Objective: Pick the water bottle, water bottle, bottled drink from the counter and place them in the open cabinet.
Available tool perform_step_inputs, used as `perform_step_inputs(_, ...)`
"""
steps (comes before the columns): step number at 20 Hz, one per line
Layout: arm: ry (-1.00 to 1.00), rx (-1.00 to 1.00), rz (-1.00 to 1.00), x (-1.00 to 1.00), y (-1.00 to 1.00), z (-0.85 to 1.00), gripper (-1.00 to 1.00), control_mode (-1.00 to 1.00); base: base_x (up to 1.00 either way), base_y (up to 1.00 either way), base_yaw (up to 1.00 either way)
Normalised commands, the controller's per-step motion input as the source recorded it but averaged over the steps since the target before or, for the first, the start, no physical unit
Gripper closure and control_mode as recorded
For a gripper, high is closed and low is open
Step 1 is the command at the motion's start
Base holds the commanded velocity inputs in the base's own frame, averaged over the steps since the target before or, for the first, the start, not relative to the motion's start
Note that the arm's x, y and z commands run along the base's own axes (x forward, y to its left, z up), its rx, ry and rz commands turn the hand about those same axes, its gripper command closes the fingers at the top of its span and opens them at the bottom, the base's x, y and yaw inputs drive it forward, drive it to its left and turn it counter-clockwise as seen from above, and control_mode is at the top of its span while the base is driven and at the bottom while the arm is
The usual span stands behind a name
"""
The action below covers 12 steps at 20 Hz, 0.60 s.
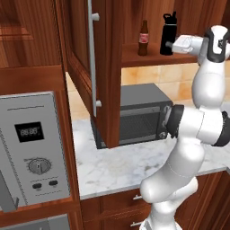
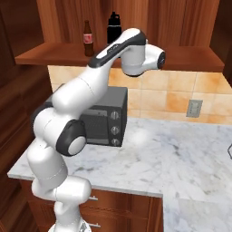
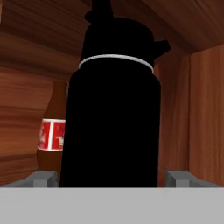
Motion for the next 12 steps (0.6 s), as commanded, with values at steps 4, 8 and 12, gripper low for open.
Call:
perform_step_inputs(4, 0.04, 0.0, -0.03, -0.16, -0.04, -0.11, -1.0, -1.0, 0.0, 0.0, 0.0)
perform_step_inputs(8, 0.05, 0.0, -0.09, -0.42, -0.08, 0.03, -1.0, -1.0, 0.0, 0.0, 0.0)
perform_step_inputs(12, 0.0, 0.0, -0.1, -0.46, -0.05, 0.17, -1.0, -1.0, 0.0, 0.0, 0.0)
